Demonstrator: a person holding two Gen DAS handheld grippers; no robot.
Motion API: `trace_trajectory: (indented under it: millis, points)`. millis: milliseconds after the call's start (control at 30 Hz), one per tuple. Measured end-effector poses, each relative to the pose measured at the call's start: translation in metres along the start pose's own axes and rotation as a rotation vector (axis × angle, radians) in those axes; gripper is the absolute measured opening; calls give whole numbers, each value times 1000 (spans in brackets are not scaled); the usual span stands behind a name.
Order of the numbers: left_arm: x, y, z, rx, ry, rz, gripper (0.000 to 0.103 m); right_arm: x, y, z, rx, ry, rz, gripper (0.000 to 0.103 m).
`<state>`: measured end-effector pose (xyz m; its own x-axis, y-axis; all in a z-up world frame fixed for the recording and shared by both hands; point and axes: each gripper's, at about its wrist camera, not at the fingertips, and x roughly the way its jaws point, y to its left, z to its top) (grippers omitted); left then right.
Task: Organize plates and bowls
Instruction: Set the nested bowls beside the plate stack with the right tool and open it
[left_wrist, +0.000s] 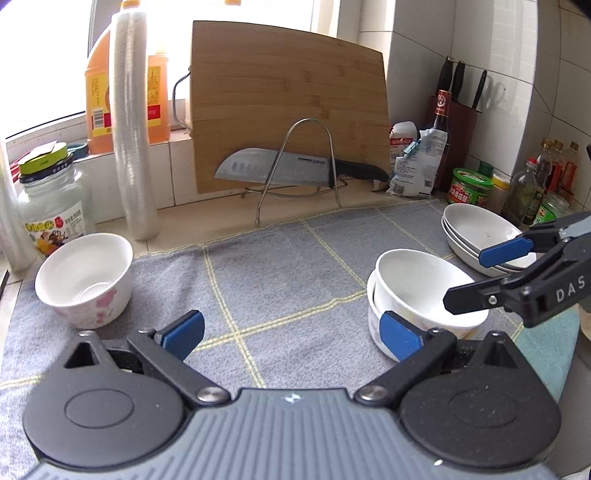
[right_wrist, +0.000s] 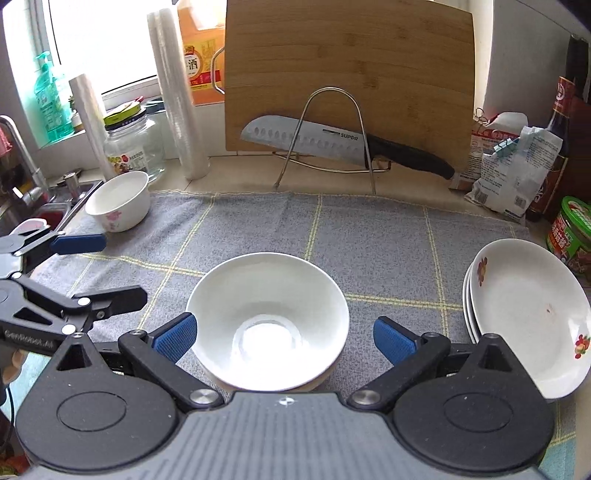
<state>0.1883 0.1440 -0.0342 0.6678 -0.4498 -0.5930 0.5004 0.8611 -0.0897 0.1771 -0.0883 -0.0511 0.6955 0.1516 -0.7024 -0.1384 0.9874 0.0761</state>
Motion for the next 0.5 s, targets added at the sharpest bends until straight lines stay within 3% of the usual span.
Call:
trace_trajectory:
  millis: [267, 500]
  points:
    - [-13, 14, -15, -76, 2, 48, 100, 12, 17, -3, -47, 42, -14, 103]
    - [-16, 20, -24, -191, 47, 172, 101, 1, 5, 8, -94, -36, 58, 103]
